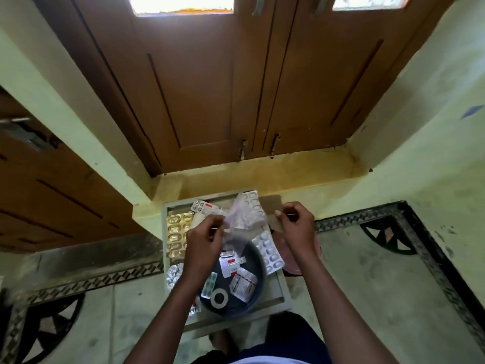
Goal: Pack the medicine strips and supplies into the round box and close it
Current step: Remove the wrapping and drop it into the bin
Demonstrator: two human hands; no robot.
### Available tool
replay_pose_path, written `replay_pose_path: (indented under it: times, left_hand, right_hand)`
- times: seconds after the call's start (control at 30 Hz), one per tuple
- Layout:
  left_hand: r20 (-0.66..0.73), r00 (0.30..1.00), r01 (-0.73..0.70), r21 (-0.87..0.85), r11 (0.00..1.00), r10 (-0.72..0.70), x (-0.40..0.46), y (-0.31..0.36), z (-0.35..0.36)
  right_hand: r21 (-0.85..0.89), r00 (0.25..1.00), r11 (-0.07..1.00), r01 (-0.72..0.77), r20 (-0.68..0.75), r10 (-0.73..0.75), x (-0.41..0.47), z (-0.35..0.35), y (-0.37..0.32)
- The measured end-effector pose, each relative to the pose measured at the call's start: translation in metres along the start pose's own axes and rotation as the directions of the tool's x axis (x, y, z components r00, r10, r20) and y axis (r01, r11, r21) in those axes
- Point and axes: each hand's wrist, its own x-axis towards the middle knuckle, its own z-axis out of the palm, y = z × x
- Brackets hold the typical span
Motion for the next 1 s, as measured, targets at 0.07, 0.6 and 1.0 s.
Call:
replay_pose_path:
  times: [0.07,0.6,1.0]
  left_hand:
    - [0.016,1.0,0.002,-0.03,1.0,-0.001,-0.002,0.009,0.019]
    - [0.03,0.992,0.121,0.093,0.988,-0.124,0.001,0.057,0.217]
    - [0.0,0.956,0.286,0.242,0.927,-0.295,0.0,0.072,0.3]
  right_hand:
    - [0.04,0.996,0.999,-0.032,-0.084,0.036,-0.002,-0.019,0.007]
    - [0.096,0.947,0.954,-0.286,-0.123,0.296,0.099,-0.149,0.1]
    - [0.151,0.92,0.912,-0.381,-0.036,0.39,0.136,-0.202,0.157]
